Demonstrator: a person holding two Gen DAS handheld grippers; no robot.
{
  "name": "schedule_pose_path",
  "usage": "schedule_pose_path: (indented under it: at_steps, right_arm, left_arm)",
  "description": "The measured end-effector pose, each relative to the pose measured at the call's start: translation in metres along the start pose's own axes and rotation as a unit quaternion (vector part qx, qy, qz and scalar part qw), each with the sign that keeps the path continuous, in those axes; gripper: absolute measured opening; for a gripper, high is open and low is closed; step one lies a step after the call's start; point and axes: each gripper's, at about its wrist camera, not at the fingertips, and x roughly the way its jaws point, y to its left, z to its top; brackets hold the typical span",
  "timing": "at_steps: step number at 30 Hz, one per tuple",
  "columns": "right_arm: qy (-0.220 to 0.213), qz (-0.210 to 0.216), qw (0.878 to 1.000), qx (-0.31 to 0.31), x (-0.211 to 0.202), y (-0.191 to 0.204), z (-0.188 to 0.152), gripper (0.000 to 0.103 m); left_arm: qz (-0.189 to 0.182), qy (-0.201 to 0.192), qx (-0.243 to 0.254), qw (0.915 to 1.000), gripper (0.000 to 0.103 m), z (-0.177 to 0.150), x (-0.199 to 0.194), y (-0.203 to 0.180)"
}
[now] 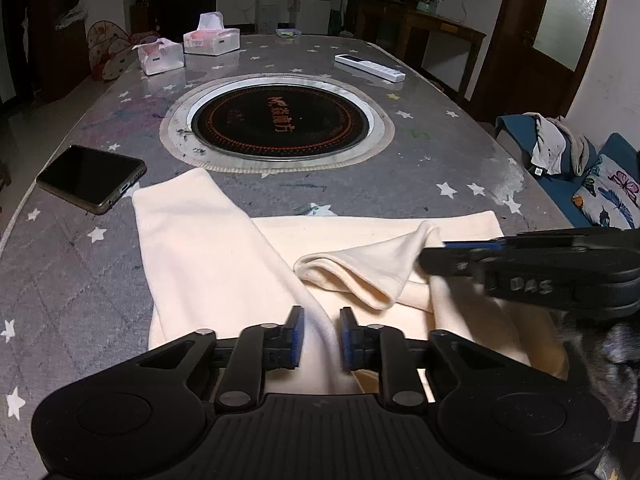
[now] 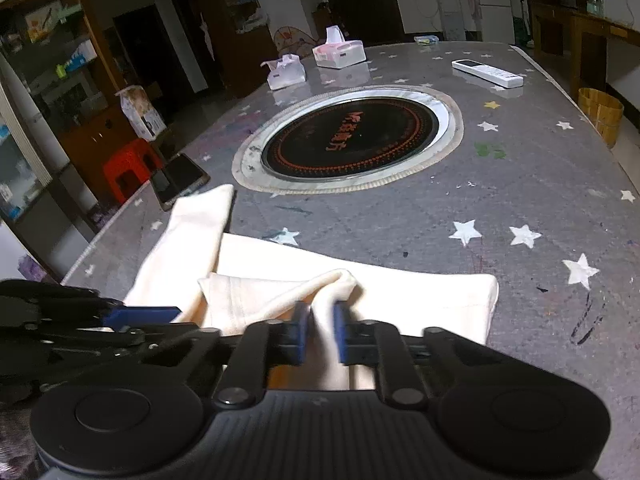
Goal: Fold clothes
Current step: 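Grasp the shirt edge with the left gripper while the right gripper grasps another edge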
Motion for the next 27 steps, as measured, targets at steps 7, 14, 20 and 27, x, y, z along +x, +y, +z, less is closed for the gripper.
schedule_pose_path:
  at_steps: [7, 14, 20, 27]
  right_arm:
    - [-0.049, -0.016, 0.999, -0.005, -0.039, 0.002, -0.005, 0.008]
    - [-0.101, -0.043, 0.994, 0.001, -0.096, -0.005, -0.020, 0.008]
    - [-0.139, -0.072, 0.988, 0.018, -0.147, -0.017, -0.049, 0.006]
    - [-0.151, -0.106, 0.982, 0.047, -0.185, -0.035, -0.082, 0.003]
  left_arm:
    - [-0.005, -0.021, -0.012, 0.9997, 0.004, -0.007, -0.017, 0.012]
    - [-0.001, -0.057, -0.036, 0.9977, 0.003, -0.020, -0.055, 0.030]
    - [0.010, -0.089, -0.059, 0.9942, 0.003, -0.041, -0.097, 0.048]
    - [0.028, -0.106, -0.095, 0.9895, 0.003, -0.079, -0.139, 0.074]
